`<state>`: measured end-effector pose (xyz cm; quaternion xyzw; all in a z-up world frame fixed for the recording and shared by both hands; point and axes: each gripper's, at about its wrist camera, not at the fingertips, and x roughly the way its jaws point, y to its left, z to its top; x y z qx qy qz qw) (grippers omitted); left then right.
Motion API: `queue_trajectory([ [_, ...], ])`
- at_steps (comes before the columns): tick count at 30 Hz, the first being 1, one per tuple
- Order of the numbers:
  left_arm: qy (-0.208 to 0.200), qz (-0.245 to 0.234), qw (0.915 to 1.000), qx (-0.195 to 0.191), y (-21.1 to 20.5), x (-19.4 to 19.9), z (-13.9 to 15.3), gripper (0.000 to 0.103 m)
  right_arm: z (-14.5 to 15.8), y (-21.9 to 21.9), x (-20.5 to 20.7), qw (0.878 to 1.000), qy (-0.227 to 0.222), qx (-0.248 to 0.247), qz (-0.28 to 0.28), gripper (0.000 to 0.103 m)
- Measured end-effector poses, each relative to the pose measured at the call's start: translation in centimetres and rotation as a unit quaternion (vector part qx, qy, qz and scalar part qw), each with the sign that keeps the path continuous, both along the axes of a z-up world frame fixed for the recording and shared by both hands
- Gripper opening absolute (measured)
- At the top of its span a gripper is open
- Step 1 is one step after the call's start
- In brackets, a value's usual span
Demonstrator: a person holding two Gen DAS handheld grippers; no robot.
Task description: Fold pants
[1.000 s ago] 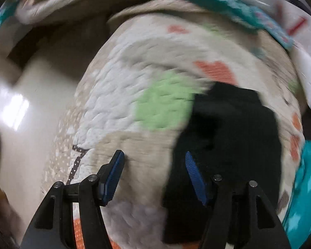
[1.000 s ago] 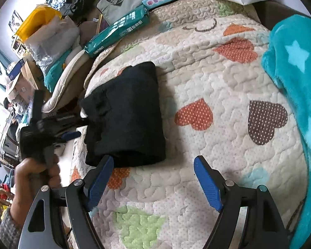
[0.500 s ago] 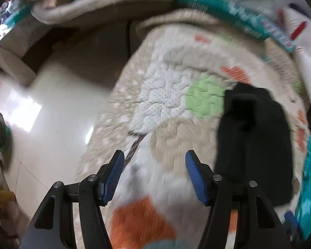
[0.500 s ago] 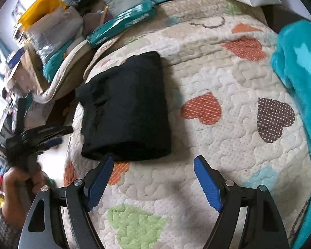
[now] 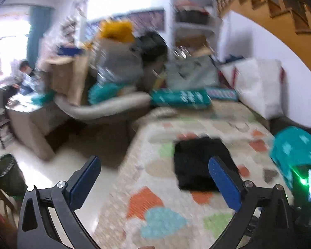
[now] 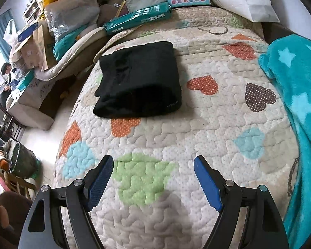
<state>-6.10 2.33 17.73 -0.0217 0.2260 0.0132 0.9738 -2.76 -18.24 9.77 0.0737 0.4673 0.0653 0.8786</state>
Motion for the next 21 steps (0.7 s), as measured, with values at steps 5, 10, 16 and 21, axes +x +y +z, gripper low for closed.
queue_trajectory([
  [5, 0.074, 0.008, 0.9972, 0.0, -0.6, 1.0, -1.3, 0.103, 0.7, 1.3, -0.8, 0.999, -0.021, -0.019, 0.022, 0.084],
  [10, 0.106, 0.007, 0.9941, 0.019, -1.5, 1.3, -2.5, 0.103, 0.4, 1.9, -0.8, 0.999, -0.021, -0.024, 0.028, 0.084],
  [16, 0.15, 0.003, 0.9887, 0.007, -1.5, 1.7, -4.4, 0.103, 0.1, 2.0, -0.6, 0.999, -0.021, -0.034, 0.023, 0.084],
  [21, 0.155, 0.006, 0.9877, 0.016, -1.6, 1.7, -5.0, 0.103, -0.3, 2.1, -0.5, 0.999, -0.018, -0.04, 0.024, 0.084],
])
